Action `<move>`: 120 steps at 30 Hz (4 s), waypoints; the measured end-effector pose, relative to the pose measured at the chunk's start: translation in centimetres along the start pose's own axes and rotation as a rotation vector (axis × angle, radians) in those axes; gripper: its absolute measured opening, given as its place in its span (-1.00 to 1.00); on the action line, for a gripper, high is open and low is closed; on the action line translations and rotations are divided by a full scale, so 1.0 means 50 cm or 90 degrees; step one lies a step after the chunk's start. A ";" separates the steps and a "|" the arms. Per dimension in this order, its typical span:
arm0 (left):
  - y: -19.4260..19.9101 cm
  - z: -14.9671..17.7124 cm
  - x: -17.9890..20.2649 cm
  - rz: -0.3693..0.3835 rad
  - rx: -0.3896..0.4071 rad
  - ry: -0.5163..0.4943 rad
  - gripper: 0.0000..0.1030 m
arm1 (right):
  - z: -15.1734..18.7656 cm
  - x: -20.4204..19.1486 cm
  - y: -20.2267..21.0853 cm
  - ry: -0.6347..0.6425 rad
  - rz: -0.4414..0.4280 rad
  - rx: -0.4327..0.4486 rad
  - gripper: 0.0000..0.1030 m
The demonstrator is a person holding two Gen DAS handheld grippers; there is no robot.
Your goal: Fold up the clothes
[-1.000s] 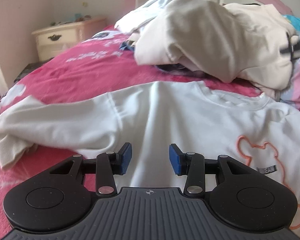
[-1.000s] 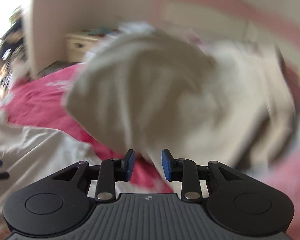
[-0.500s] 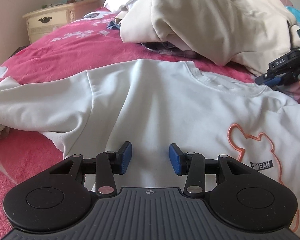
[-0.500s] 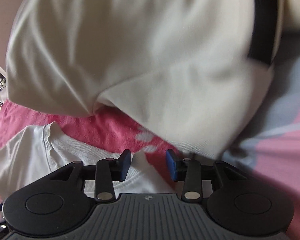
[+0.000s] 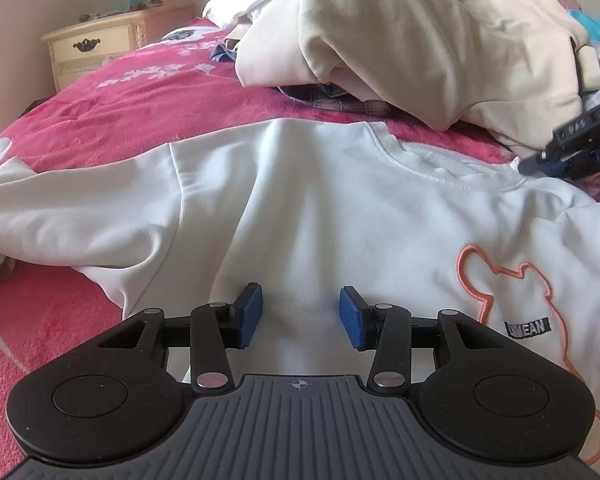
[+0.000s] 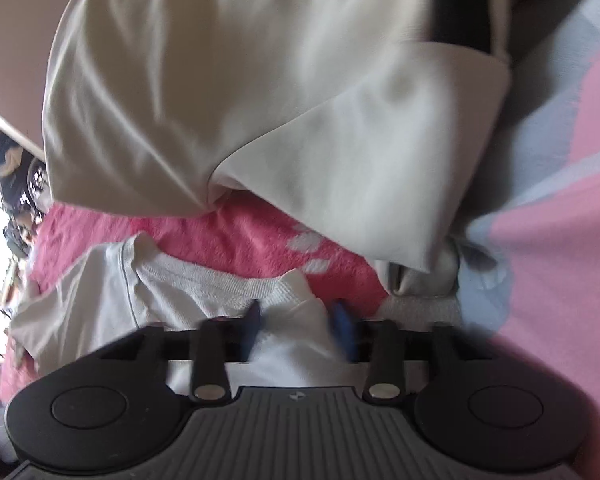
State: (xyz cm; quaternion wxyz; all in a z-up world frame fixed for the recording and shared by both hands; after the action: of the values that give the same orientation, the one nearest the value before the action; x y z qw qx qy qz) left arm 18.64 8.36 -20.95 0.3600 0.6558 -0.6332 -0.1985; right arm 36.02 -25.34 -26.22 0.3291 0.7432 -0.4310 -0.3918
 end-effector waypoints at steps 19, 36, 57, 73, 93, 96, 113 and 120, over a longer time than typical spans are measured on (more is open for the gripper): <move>-0.003 0.007 0.016 -0.024 0.017 -0.031 -0.13 | -0.021 -0.041 -0.019 0.165 0.220 0.102 -0.58; 0.013 -0.006 0.051 -0.076 0.048 -0.056 -0.06 | 0.046 -0.062 0.349 0.058 0.185 0.159 -0.27; 0.111 0.137 0.343 0.265 -0.114 -0.213 -0.06 | 0.334 -0.073 0.311 0.380 0.428 -0.033 -0.27; 0.110 0.159 0.334 0.256 -0.130 -0.225 -0.05 | 0.344 -0.005 0.275 0.375 0.531 -0.046 -0.97; 0.102 0.161 0.330 0.255 -0.127 -0.241 -0.02 | 0.394 -0.080 0.350 0.541 0.658 -0.084 -0.25; 0.104 0.158 0.327 0.257 -0.124 -0.230 -0.02 | 0.377 -0.148 0.394 0.467 0.557 -0.008 -0.22; 0.129 -0.001 -0.139 -0.001 0.052 0.286 -0.02 | 0.206 -0.380 0.277 0.246 0.067 0.125 -0.25; 0.100 -0.008 -0.355 -0.226 0.175 0.474 -0.02 | 0.159 -0.550 0.171 0.336 0.002 0.123 -0.25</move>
State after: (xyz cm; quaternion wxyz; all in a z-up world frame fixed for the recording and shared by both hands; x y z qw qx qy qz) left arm 13.37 26.02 -20.55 0.4335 0.8232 -0.3581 0.0791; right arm 17.04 -5.34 -14.72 0.3583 0.8467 -0.3669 -0.1417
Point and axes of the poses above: each gripper's, at about its wrist camera, not at the fingertips, and y roughly against the way its jaws point, x to its right, z to its underside, the point moved 3 cm from there along -y, roughly the way its jaws point, and after that the axes turned 9 degrees about y, right-handed, at the moved point
